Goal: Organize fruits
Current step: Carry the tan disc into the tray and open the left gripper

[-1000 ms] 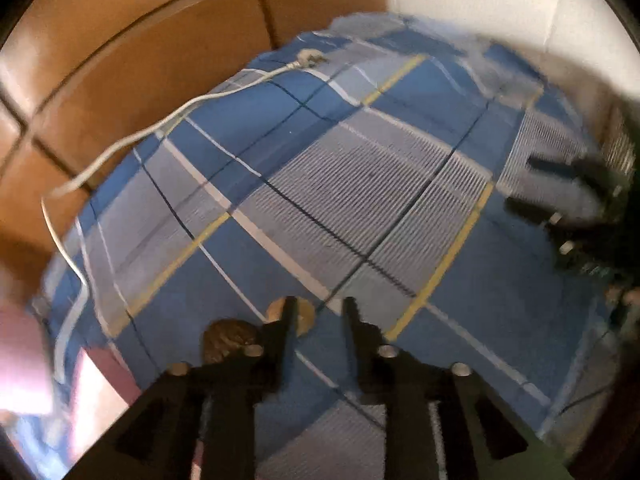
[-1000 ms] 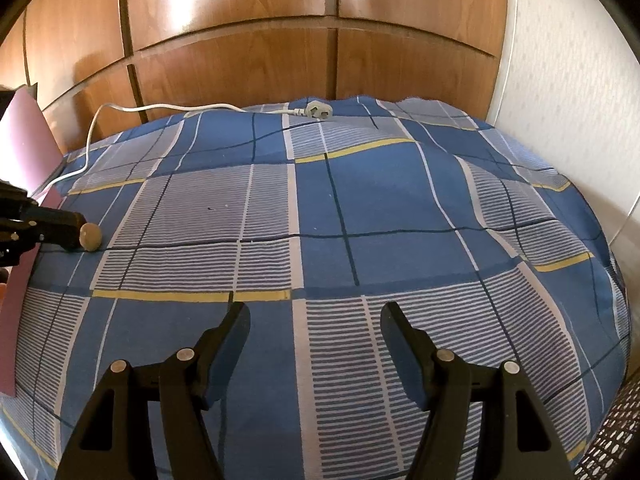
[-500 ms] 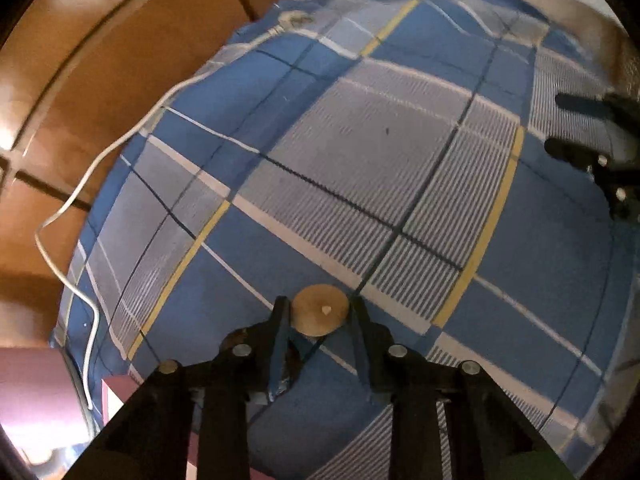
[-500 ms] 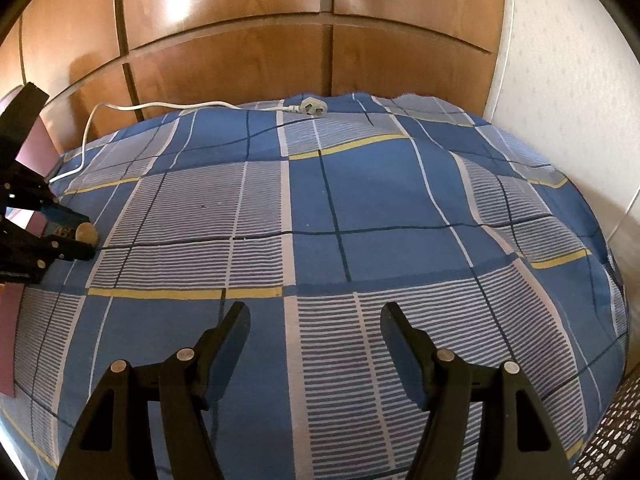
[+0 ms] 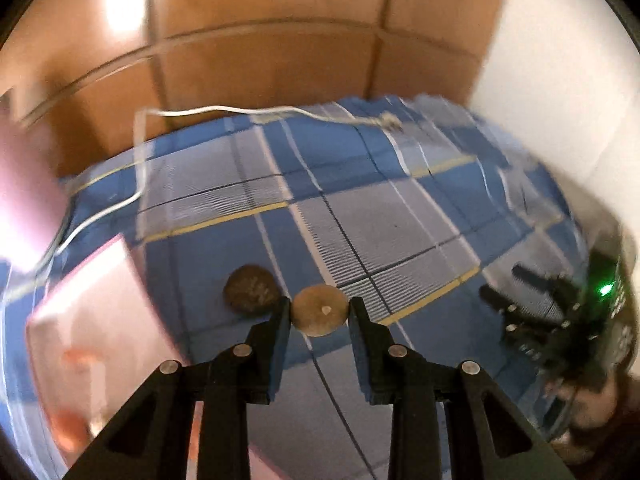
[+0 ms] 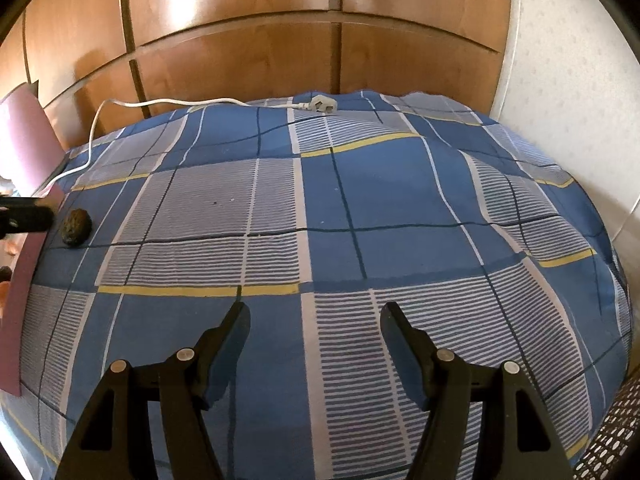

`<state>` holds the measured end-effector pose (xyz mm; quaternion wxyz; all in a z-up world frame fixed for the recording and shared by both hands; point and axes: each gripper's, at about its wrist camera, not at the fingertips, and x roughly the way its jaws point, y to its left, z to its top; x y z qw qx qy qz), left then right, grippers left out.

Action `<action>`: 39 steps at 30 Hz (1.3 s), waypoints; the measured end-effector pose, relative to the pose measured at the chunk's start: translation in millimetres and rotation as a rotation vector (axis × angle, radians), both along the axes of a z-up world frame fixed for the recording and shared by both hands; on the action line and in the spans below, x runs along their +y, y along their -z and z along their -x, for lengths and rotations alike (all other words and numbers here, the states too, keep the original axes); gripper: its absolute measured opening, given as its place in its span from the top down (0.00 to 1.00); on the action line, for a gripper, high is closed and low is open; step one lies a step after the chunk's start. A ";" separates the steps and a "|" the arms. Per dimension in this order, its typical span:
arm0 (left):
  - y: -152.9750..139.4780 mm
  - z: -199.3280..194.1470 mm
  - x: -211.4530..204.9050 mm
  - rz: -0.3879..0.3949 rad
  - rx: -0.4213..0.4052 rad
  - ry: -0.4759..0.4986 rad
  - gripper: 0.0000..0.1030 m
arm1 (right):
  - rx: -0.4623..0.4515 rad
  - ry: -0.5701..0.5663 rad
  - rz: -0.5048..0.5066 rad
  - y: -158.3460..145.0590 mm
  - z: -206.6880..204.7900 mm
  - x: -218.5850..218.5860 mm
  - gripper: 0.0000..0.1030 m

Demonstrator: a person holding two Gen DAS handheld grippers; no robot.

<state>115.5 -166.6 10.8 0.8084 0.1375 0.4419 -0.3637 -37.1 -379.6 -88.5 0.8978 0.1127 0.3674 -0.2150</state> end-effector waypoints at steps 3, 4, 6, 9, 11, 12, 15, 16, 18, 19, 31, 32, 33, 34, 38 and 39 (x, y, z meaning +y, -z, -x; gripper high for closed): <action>-8.3 14.8 22.2 0.040 -0.023 -0.114 0.71 | 0.003 -0.004 0.005 -0.7 0.6 2.6 0.33; -8.9 20.9 31.9 0.051 -0.035 -0.149 0.71 | 0.003 -0.005 0.006 -0.9 0.5 3.1 0.33; -9.9 30.4 51.4 0.076 -0.041 -0.227 0.71 | 0.004 -0.010 0.010 -1.5 0.5 6.0 0.33; -11.8 39.7 73.9 0.079 -0.073 -0.311 0.71 | 0.008 -0.019 0.016 -1.8 -0.1 11.2 0.33; -14.4 44.7 94.2 0.087 -0.088 -0.369 0.71 | 0.010 -0.020 0.020 -2.0 -0.2 13.1 0.33; -15.4 46.7 100.6 0.087 -0.100 -0.387 0.71 | 0.011 -0.019 0.019 -2.1 -0.4 14.0 0.33; -15.1 49.5 122.4 0.101 -0.102 -0.438 0.71 | 0.014 -0.021 0.026 -3.1 -1.5 16.4 0.33; -14.4 50.1 127.4 0.102 -0.105 -0.448 0.71 | 0.016 -0.023 0.028 -3.2 -2.0 17.4 0.33; -12.6 50.4 134.7 0.104 -0.098 -0.462 0.71 | 0.022 -0.026 0.025 -2.6 -3.1 19.3 0.33; -11.6 51.4 140.1 0.109 -0.095 -0.473 0.71 | 0.027 -0.026 0.025 -1.9 -3.9 20.2 0.33; 9.5 57.5 182.2 0.119 -0.047 -0.572 0.71 | 0.059 -0.031 0.023 1.7 -7.5 26.3 0.33; 11.3 57.8 185.3 0.121 -0.042 -0.580 0.71 | 0.062 -0.033 0.025 2.5 -7.7 26.8 0.33; 13.6 57.2 188.4 0.125 -0.034 -0.589 0.71 | 0.063 -0.033 0.026 2.8 -7.7 27.2 0.33; 16.6 55.4 193.4 0.138 -0.014 -0.598 0.71 | 0.063 -0.032 0.027 3.0 -7.6 27.5 0.33; 20.2 45.3 209.7 0.186 0.031 -0.644 0.71 | 0.064 -0.034 0.016 3.5 -8.2 26.4 0.33; 21.2 40.4 213.3 0.199 0.043 -0.655 0.71 | 0.064 -0.034 0.015 3.5 -8.3 26.1 0.33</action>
